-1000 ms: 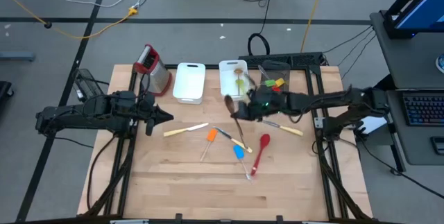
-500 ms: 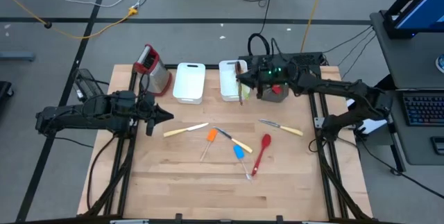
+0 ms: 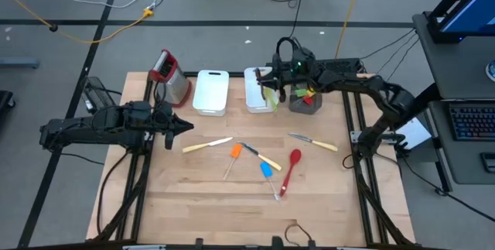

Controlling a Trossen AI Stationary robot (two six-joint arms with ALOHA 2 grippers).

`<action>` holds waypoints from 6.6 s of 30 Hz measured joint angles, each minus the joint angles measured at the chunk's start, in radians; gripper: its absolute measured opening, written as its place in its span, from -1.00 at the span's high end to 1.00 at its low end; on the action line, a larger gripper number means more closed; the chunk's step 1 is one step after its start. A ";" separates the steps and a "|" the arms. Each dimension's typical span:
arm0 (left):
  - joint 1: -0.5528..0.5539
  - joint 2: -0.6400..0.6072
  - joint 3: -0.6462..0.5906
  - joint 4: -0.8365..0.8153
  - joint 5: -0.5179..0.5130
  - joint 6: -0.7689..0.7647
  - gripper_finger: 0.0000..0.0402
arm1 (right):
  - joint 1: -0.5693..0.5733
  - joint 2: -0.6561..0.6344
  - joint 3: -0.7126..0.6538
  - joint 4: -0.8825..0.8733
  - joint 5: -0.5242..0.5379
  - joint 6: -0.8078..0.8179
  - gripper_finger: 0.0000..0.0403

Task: Pick & Place Kitchen Items
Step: Put the brown serving spoon into the right white bin, then put the red serving spoon into the right white bin

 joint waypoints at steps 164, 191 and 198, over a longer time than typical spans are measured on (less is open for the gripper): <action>0.000 -0.368 0.000 -0.090 0.061 0.172 0.84 | 0.840 -0.286 -0.285 -0.805 0.462 -0.109 0.23; 0.000 -0.368 0.000 -0.089 0.059 0.177 0.84 | 0.921 -0.285 -0.285 -0.830 0.641 0.019 0.23; 0.000 -0.368 0.000 -0.089 0.050 0.176 0.84 | 0.930 -0.238 -0.285 -0.804 0.621 0.021 0.23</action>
